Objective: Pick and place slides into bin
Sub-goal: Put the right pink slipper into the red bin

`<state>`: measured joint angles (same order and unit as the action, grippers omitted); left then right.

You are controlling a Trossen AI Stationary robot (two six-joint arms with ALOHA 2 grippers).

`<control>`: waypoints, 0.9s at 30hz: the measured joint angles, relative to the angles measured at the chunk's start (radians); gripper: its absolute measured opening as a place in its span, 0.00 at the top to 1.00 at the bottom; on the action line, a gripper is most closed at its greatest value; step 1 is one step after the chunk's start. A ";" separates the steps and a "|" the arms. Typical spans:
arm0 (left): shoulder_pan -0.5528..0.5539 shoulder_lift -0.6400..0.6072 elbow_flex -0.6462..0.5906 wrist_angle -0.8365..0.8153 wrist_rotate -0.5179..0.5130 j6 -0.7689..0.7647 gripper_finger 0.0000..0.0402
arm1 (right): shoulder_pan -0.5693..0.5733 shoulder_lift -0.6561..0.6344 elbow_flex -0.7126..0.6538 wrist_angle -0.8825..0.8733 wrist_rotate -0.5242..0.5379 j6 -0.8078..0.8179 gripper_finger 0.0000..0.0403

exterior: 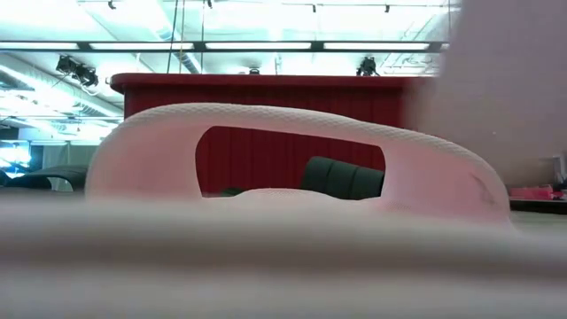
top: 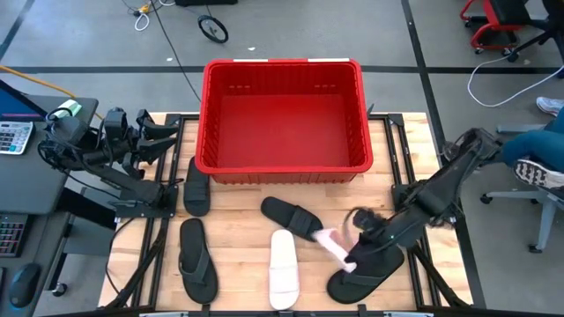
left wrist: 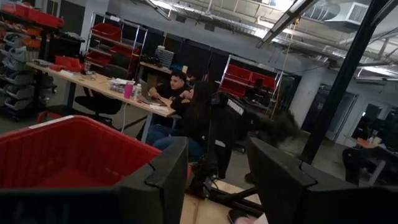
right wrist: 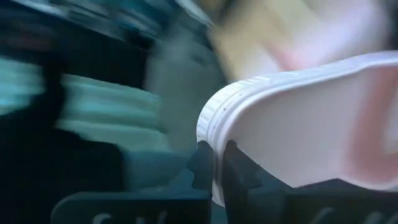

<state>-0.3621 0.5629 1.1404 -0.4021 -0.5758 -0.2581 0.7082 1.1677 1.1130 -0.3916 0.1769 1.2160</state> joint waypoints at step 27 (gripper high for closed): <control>0.000 0.009 0.000 0.001 -0.001 0.006 0.57 | -0.885 0.291 0.577 -0.739 0.183 -1.264 0.97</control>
<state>-0.3620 0.5722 1.1402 -0.4012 -0.5766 -0.2516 -0.1765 1.4584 1.6897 -1.1310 0.3597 -0.0483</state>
